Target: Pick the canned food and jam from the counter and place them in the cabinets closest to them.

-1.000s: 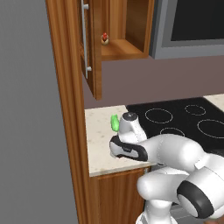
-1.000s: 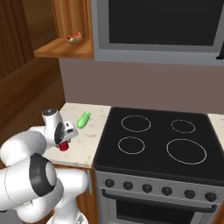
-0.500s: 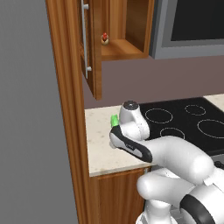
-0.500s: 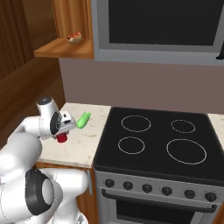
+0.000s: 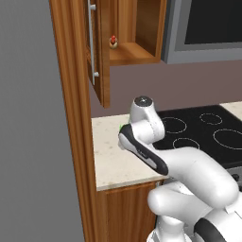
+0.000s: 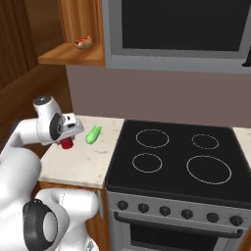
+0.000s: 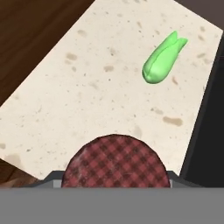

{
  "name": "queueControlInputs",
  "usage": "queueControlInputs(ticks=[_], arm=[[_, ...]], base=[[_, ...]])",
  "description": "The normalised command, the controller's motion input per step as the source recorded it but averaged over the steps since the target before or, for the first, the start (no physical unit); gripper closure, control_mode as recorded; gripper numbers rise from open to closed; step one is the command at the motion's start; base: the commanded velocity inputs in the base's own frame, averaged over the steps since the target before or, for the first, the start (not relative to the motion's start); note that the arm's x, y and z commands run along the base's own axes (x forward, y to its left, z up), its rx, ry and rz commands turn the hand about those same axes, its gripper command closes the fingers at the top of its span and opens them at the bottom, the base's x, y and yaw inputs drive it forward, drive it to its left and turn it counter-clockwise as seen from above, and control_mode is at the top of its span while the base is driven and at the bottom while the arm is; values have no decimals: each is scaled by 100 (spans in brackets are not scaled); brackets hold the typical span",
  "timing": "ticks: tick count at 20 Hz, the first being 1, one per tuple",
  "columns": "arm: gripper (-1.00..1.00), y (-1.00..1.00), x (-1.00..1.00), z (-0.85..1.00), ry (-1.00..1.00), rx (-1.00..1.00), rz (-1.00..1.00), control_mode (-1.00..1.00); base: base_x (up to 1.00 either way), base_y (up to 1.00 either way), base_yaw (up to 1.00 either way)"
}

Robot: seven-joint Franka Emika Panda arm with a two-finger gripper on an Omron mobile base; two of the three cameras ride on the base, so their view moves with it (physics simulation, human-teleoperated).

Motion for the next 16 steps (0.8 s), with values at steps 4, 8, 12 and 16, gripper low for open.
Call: queueControlInputs(ticks=[4,8,12,16], arm=[[100,-6,-3,56,-8,0,-3,-100],[100,-38,-33,18,-16,4,0,-100],[100,-45,-39,15,-24,8,1,-100],[100,-34,-12,32,-29,12,0,-100]], base=[[0,0,0],[0,0,0],[0,0,0],[0,0,0]])
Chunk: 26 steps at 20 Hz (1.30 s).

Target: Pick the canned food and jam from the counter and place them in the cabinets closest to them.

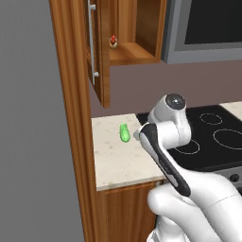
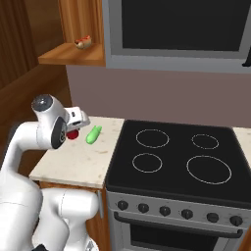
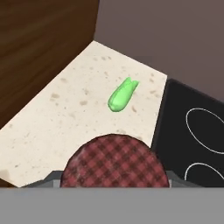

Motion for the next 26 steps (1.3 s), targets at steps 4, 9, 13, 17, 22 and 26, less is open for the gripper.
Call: queueControlInputs(ticks=[4,9,13,17,22,26], arm=[[100,-20,0,54,-27,14,0,-100],[100,-12,0,64,-21,13,0,-100],[100,-6,0,71,-16,11,0,-100],[100,-1,0,75,-12,9,0,-100],[100,0,0,77,-9,5,-2,-100],[100,0,-1,73,-5,1,-3,-100]], base=[[0,0,0],[0,0,0],[0,0,0],[0,0,0],[0,0,0],[0,0,0]])
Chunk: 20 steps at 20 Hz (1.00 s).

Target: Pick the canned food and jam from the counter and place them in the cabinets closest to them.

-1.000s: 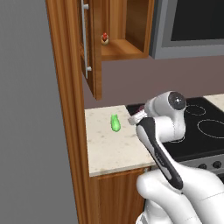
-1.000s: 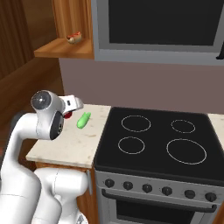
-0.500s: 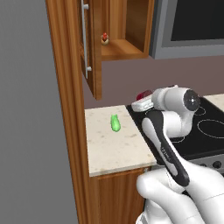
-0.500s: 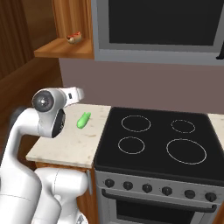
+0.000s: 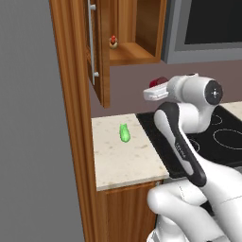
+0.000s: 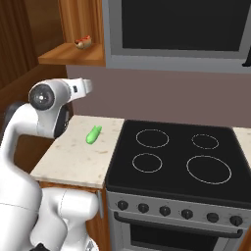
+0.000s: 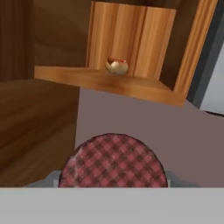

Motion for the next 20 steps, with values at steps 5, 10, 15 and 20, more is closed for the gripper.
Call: queueControlInputs(ticks=[5,10,15,20], arm=[[100,0,-16,65,0,0,-3,-100],[100,0,-23,60,-3,0,-2,-100],[100,13,-6,46,-4,-2,0,-100],[100,28,17,19,0,-8,0,-100]], base=[[0,0,0],[0,0,0],[0,0,0],[0,0,0]])
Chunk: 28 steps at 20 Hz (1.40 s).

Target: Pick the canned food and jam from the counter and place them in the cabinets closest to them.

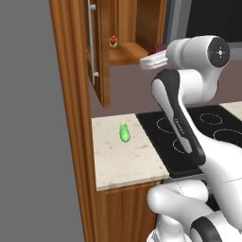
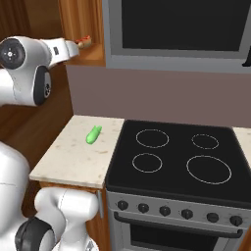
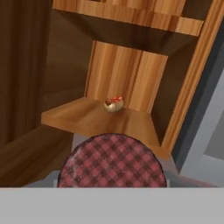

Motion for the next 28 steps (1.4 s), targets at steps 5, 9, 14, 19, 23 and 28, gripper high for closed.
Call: queueControlInputs(ticks=[5,9,14,19,23,28], arm=[[100,17,15,4,12,-10,0,-100],[100,4,1,0,4,-4,0,-100],[100,0,8,3,3,0,1,-100],[100,0,29,0,5,0,0,-100],[100,0,12,1,3,0,0,-100],[100,0,15,0,2,0,0,-100]], base=[[0,0,0],[0,0,0],[0,0,0],[0,0,0],[0,0,0],[0,0,0]])
